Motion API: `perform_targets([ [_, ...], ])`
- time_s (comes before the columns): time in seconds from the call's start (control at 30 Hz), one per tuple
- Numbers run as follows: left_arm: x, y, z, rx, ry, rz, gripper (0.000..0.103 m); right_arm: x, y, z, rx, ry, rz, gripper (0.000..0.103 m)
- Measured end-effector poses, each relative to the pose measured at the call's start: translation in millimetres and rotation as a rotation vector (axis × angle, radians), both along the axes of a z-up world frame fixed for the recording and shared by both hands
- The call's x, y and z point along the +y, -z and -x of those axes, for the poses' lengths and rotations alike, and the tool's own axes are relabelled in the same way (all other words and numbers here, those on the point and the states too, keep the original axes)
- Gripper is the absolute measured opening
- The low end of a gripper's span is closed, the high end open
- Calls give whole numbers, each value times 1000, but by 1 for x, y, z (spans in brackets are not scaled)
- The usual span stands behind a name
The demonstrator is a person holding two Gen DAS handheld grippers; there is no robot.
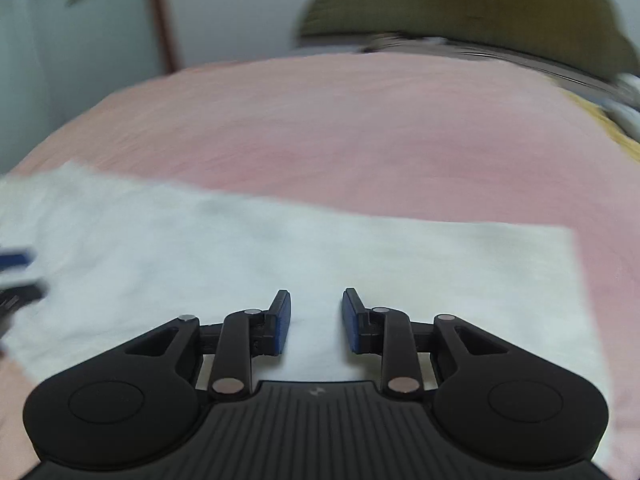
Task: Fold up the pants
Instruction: 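Reach the right tool to the folded leg end and close on it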
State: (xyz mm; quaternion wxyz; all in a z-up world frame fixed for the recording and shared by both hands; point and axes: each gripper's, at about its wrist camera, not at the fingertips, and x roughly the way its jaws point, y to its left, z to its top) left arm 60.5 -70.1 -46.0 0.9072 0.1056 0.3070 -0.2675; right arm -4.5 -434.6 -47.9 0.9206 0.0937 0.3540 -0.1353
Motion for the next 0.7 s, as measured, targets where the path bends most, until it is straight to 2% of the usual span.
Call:
perform_targets([
  [0.03, 0, -2, -1, -3, 0, 8, 71, -15, -3, 7, 16, 115, 17, 27],
  [0.07, -2, -4, -1, -7, -2, 14, 71, -26, -7, 18, 3, 181, 23, 30],
  [0.1, -4, -5, -1, -11, -6, 18, 71, -30, -13, 30, -25, 185, 7, 31],
  [0.23, -16, -10, 6, -26, 8, 46, 72, -3, -27, 53, -79, -37, -70, 31],
  [0.3, -25, -8, 10, -29, 38, 32, 72, 13, -21, 56, -47, -174, -79, 33],
  [0.33, -29, -6, 12, -35, 49, 16, 73, 18, -14, 54, -6, -199, -49, 35],
  [0.4, -37, 2, 15, -51, 64, -32, 77, 18, -1, 50, 37, -112, 92, 37],
  [0.47, -40, 11, 17, -71, 60, -67, 82, 3, -3, 54, 10, 69, 152, 38],
  [0.5, -39, 12, 18, -83, 53, -65, 85, -6, -7, 59, 5, 190, 177, 40],
  [0.53, -38, 13, 18, -86, 46, -64, 86, -11, -12, 67, -23, 261, 170, 45],
  [0.57, -38, 14, 16, -82, 41, -62, 88, -15, -17, 78, -73, 285, 123, 45],
  [0.6, -37, 14, 15, -77, 36, -56, 90, -20, -23, 94, -139, 280, 31, 46],
  [0.67, -36, 15, 14, -71, 24, -45, 92, -27, -28, 116, -236, 268, -199, 64],
  [0.7, -35, 16, 14, -72, 20, -44, 93, -32, -28, 127, -272, 275, -312, 66],
])
